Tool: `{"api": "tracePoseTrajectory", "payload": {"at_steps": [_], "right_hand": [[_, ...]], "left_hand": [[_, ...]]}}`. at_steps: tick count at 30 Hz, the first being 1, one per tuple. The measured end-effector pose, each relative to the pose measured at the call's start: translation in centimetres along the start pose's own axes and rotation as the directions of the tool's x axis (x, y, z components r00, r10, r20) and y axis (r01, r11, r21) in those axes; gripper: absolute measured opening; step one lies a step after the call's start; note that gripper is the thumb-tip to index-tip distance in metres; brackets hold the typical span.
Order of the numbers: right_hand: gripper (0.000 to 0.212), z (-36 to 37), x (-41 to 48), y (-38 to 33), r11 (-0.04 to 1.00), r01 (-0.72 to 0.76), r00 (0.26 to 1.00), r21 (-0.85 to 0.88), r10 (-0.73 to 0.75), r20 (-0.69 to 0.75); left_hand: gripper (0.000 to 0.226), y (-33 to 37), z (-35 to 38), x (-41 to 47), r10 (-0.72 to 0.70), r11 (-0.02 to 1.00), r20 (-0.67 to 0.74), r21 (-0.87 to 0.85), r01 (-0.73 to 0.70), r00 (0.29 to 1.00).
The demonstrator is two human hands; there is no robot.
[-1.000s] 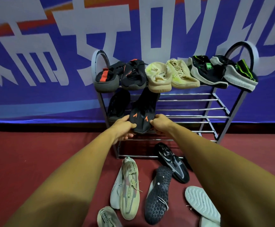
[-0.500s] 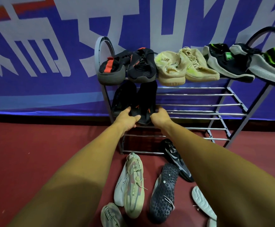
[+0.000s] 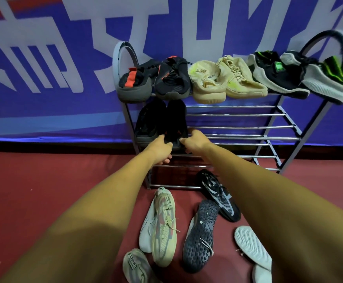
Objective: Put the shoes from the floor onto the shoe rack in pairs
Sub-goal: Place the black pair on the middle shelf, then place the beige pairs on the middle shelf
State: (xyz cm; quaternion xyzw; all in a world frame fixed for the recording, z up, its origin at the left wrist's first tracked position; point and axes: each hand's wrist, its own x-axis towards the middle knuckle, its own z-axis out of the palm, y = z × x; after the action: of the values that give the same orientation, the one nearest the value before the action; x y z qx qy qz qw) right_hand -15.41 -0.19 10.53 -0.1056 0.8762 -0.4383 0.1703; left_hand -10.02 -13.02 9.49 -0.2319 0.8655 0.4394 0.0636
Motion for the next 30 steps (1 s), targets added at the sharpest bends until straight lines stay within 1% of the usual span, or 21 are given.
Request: {"api": "tracePoseTrajectory", "payload": {"at_steps": [3, 5, 7, 8, 10, 12, 15, 17, 19, 21, 24, 27, 30], "right_hand": [[0.035, -0.7, -1.2, -0.1, 0.995, 0.041, 0.999, -0.095, -0.039, 0.024], [0.023, -1.2, -2.5, -0.1, 0.984, 0.058, 0.997, -0.166, -0.047, 0.068], [0.015, -1.5, -3.6, 0.1, 0.968, 0.075, 0.993, -0.241, -0.05, 0.108], [0.015, -1.7, -4.2, 0.2, 0.954, 0.088, 0.991, -0.285, -0.053, 0.126], [0.026, -1.9, -5.3, 0.6, 0.925, 0.112, 0.987, -0.362, -0.063, 0.147], [0.032, -2.1, -6.1, 1.6, 0.911, 0.101, 0.986, -0.401, -0.039, 0.161], [0.03, -2.2, -7.3, 3.7, 0.904, 0.074, 0.985, -0.42, 0.0, 0.173], [0.026, -2.1, -8.0, 5.2, 0.91, 0.043, 0.988, -0.412, 0.024, 0.156], [0.018, -1.6, -8.8, 6.7, 0.906, 0.029, 0.986, -0.423, 0.044, 0.164], [0.017, -0.9, -9.3, 7.9, 0.895, 0.032, 0.978, -0.445, 0.064, 0.199], [0.018, 0.5, -9.7, 8.8, 0.871, 0.046, 0.973, -0.489, 0.072, 0.22], [0.015, 2.2, -9.4, 9.4, 0.834, 0.079, 0.962, -0.546, 0.08, 0.262], [0.013, 3.9, -8.8, 10.2, 0.805, 0.103, 0.949, -0.584, 0.097, 0.3]], "left_hand": [[0.066, 0.2, 0.4, -1.2, 0.029, 0.998, 0.02, 0.049, -0.03, 0.999], [0.067, 0.2, 1.0, -2.2, 0.065, 0.991, 0.041, 0.115, -0.069, 0.997], [0.065, 0.3, 1.7, -3.2, 0.104, 0.981, 0.025, 0.164, -0.106, 0.994], [0.061, 0.2, 2.1, -3.7, 0.126, 0.979, 0.007, 0.163, -0.125, 0.992], [0.051, 0.2, 2.9, -4.5, 0.155, 0.978, -0.007, 0.143, -0.153, 0.988], [0.043, 0.0, 3.6, -5.1, 0.156, 0.971, 0.039, 0.175, -0.16, 0.987], [0.032, -0.6, 4.5, -5.9, 0.131, 0.962, 0.11, 0.228, -0.153, 0.985], [0.017, -0.8, 4.9, -6.6, 0.119, 0.959, 0.121, 0.241, -0.146, 0.985], [0.002, -1.1, 5.2, -7.3, 0.111, 0.951, 0.126, 0.276, -0.142, 0.986], [0.004, -1.7, 5.8, -8.0, 0.095, 0.934, 0.148, 0.328, -0.139, 0.984], [0.007, -3.9, 7.0, -8.5, 0.022, 0.91, 0.177, 0.404, -0.093, 0.984], [0.022, -6.1, 7.9, -8.3, -0.038, 0.854, 0.218, 0.514, -0.082, 0.975], [0.027, -7.9, 7.9, -7.8, -0.068, 0.821, 0.233, 0.566, -0.078, 0.97]]}}
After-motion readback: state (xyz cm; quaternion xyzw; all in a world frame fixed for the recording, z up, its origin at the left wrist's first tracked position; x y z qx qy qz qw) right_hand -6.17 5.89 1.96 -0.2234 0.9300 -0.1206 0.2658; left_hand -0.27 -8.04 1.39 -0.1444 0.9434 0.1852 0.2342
